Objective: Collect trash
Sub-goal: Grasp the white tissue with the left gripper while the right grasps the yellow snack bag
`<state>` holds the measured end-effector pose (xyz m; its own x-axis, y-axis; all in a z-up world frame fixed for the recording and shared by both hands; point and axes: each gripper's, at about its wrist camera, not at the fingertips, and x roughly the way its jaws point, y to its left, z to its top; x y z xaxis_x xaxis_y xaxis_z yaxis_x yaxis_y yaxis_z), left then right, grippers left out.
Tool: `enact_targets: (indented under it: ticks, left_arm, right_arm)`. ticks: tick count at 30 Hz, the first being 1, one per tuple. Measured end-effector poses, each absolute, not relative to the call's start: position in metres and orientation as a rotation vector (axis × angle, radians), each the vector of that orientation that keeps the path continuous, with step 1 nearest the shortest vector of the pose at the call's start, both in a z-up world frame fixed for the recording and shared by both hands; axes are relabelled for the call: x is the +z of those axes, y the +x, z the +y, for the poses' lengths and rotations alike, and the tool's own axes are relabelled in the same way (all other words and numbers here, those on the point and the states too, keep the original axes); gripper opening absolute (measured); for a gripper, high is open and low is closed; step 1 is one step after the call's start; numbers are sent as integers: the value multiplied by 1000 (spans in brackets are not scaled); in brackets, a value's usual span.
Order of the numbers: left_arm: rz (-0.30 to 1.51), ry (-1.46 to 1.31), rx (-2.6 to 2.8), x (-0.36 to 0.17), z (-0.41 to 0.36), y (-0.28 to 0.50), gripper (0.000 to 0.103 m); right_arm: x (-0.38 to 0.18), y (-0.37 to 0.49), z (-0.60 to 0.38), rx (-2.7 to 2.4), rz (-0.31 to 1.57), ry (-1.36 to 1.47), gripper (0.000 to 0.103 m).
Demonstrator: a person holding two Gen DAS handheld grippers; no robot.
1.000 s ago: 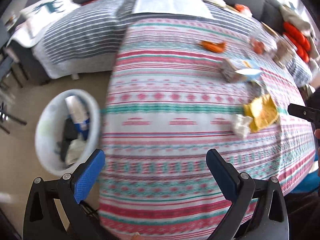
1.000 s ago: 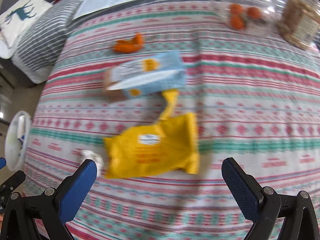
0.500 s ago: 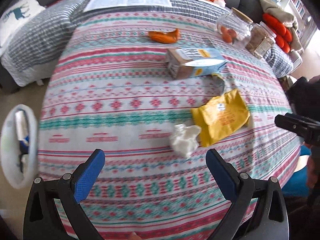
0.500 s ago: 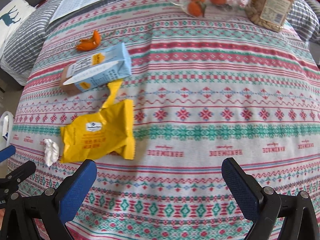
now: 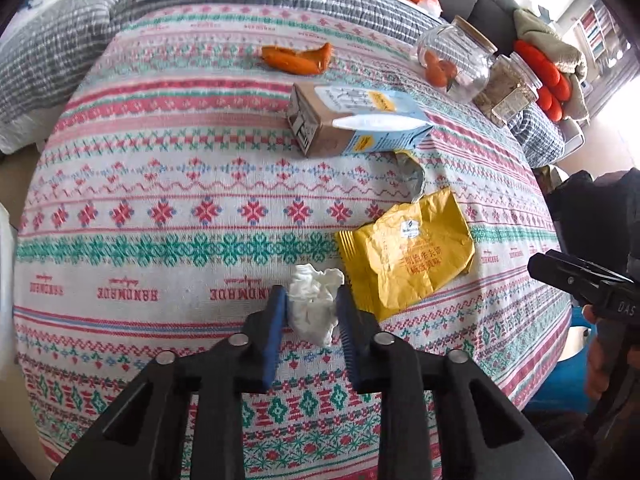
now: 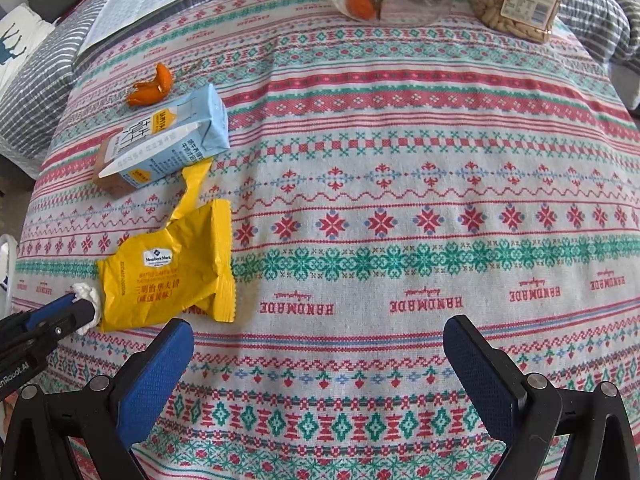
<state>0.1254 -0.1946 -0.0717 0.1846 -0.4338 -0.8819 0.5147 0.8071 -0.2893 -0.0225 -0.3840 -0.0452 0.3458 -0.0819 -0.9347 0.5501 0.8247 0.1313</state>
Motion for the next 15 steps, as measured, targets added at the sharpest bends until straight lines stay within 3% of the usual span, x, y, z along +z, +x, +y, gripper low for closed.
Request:
enact_targets:
  ticks: [9, 15]
  left_arm:
    - [1168, 47, -631, -52, -165, 131, 13]
    - [1153, 15, -593, -42, -134, 135, 13]
  right_arm:
    - [-54, 0, -371, -360, 1170, 530, 101]
    - [-69, 22, -359, -305, 1197, 578, 84]
